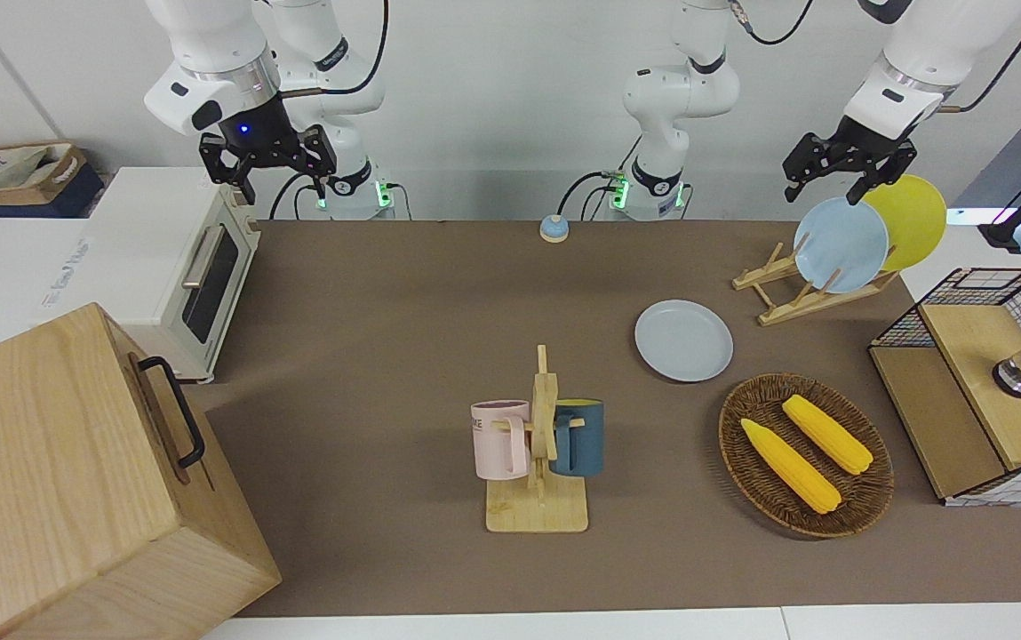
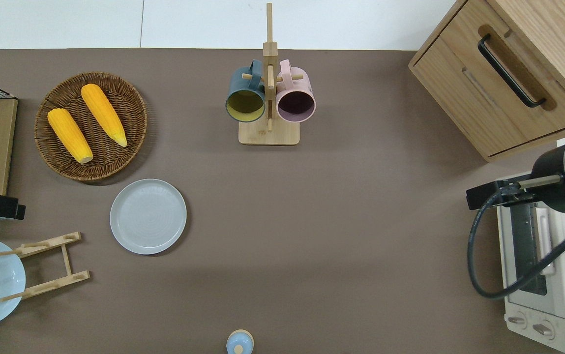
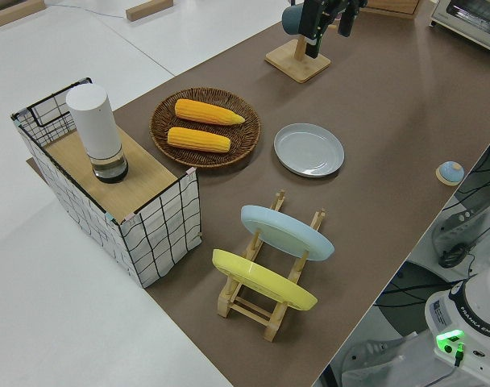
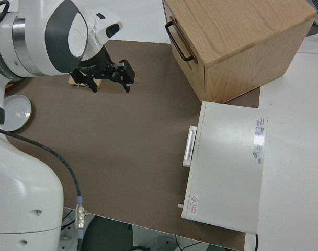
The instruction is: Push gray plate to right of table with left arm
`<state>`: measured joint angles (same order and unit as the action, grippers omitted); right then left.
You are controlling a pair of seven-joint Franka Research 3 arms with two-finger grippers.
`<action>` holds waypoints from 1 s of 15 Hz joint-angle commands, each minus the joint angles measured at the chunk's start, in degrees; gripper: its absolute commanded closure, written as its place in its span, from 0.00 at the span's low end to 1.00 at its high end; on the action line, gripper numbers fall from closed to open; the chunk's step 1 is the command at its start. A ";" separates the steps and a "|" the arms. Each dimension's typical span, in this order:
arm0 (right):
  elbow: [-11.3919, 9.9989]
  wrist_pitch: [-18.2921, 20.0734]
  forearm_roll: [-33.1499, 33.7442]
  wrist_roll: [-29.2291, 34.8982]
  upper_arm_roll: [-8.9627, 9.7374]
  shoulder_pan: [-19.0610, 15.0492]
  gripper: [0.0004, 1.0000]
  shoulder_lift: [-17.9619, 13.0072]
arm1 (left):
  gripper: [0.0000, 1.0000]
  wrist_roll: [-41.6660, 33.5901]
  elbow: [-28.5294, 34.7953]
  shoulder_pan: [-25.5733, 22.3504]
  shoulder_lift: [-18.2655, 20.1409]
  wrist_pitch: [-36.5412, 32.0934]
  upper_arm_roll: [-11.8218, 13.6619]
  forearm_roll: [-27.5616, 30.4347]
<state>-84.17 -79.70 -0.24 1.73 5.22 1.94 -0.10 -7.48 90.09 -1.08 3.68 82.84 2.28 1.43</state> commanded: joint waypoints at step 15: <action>0.05 0.69 -0.46 -0.15 0.32 -0.62 0.02 -0.43 | 0.00 -0.17 35.92 1.08 3.35 40.27 -0.87 2.61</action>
<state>-84.17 -79.70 -0.24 1.73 5.22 1.94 -0.10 -7.52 116.94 -0.98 3.41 115.74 1.04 3.35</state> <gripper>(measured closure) 0.013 0.004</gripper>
